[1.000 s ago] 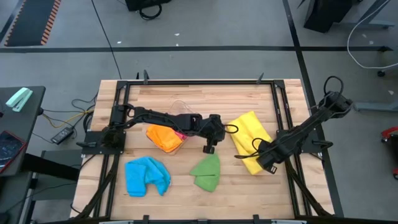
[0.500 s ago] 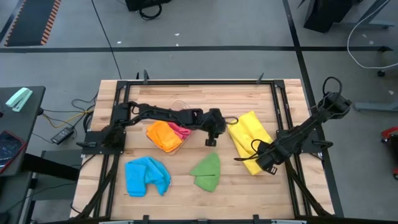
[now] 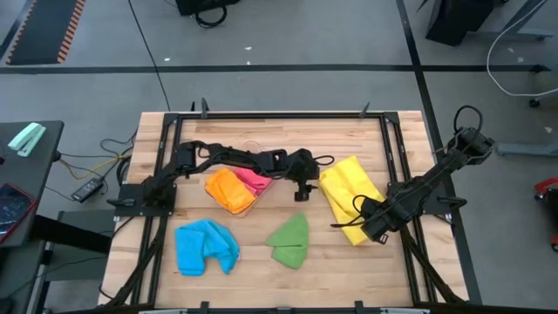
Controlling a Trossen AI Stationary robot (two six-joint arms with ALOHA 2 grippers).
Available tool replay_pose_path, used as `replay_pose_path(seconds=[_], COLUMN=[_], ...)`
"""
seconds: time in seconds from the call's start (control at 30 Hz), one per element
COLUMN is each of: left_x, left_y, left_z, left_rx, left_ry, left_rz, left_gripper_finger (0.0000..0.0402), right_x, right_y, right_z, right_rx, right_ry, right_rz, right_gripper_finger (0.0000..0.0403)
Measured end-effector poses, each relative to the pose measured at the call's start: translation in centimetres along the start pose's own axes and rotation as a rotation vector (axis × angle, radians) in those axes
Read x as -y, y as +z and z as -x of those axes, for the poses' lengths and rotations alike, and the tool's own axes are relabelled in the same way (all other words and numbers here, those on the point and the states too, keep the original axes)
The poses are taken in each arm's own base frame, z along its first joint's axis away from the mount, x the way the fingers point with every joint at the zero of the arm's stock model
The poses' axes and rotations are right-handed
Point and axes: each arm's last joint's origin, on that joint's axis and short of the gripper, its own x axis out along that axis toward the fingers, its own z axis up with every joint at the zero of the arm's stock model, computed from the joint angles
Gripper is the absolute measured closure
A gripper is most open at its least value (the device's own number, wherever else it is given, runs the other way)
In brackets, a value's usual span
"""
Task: Fold microfiber towels
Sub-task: Fold the yellow microfiber towel
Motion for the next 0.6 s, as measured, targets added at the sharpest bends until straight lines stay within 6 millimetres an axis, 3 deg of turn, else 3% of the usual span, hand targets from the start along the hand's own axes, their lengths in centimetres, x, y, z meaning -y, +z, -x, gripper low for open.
replay_pose_path(seconds=[0.2, 0.43, 0.6], left_x=[-0.2, 0.4, 1.0], left_y=[-0.1, 0.4, 0.6], left_z=[-0.2, -0.2, -0.2], left_rx=[0.005, 0.048, 0.072], left_ry=[0.005, -0.002, -0.108], left_rz=[-0.006, -0.024, -0.032], left_gripper_finger=[0.0181, 0.0242, 0.0295], right_x=[0.0, 0.0, 0.0], right_y=[0.0, 0.0, 0.1], right_z=[0.0, 0.0, 0.0], right_rx=[0.008, 0.009, 0.020], right_ry=[0.000, -0.001, -0.005], right_rz=[0.000, 0.000, 0.000], right_gripper_finger=[0.0377, 0.0377, 0.0377])
